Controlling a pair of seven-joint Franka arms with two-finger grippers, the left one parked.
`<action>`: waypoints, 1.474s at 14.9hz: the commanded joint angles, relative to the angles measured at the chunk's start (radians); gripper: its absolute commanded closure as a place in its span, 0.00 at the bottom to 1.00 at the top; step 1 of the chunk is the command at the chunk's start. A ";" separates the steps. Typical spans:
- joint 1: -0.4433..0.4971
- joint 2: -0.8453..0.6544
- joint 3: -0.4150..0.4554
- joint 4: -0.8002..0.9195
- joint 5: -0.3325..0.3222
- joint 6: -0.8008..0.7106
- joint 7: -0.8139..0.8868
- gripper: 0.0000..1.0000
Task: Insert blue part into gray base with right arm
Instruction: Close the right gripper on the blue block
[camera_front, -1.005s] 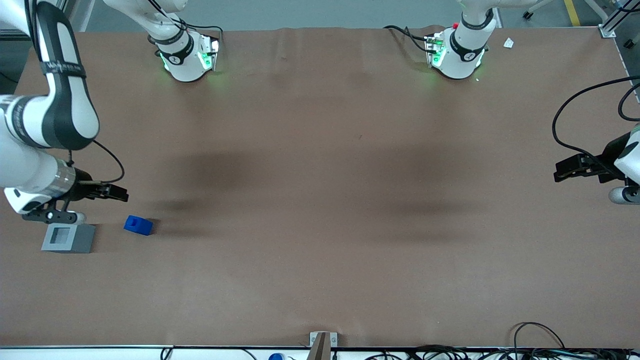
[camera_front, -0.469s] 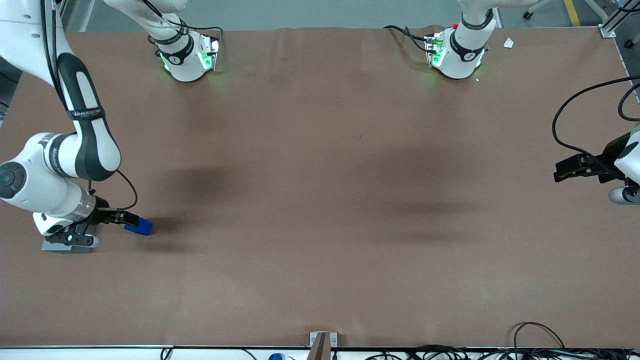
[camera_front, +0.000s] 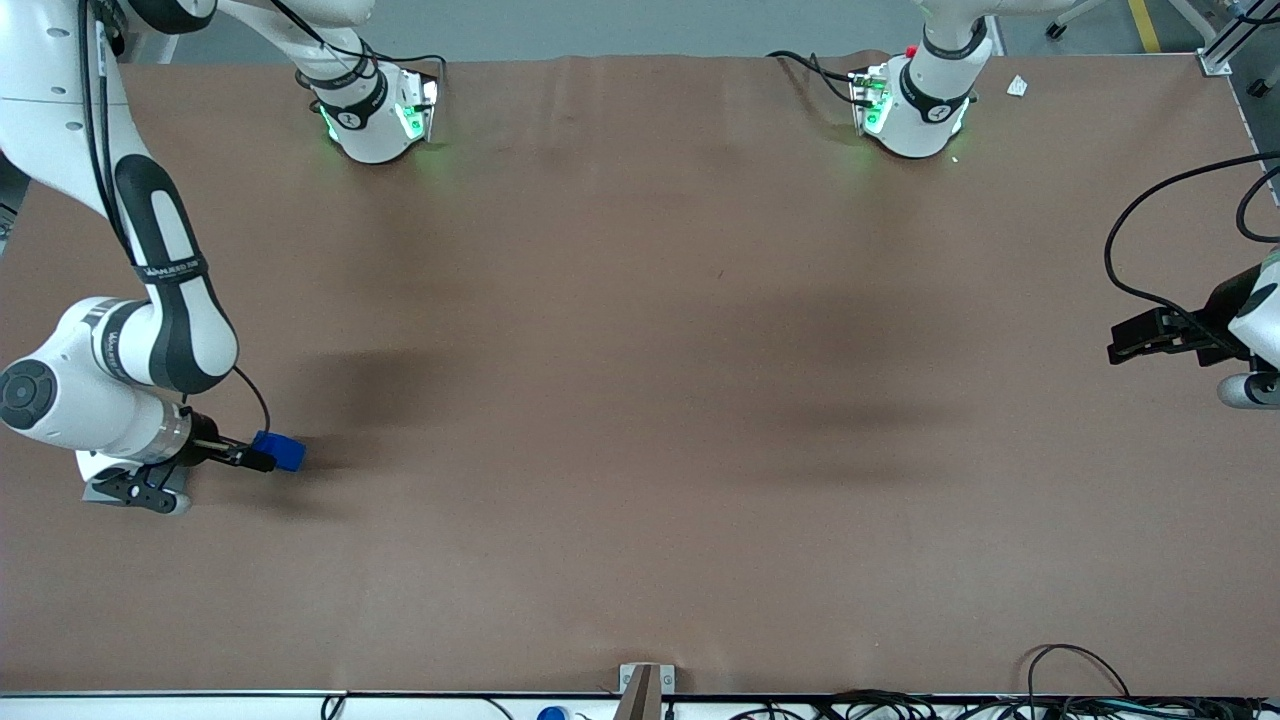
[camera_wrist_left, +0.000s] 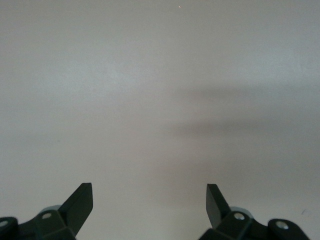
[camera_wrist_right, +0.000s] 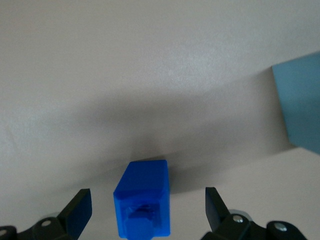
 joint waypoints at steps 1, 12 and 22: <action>0.032 0.003 0.009 0.019 0.010 -0.040 0.075 0.00; 0.025 0.040 0.007 0.052 -0.006 -0.047 0.073 0.00; 0.009 0.040 0.007 0.041 -0.007 -0.047 0.043 0.01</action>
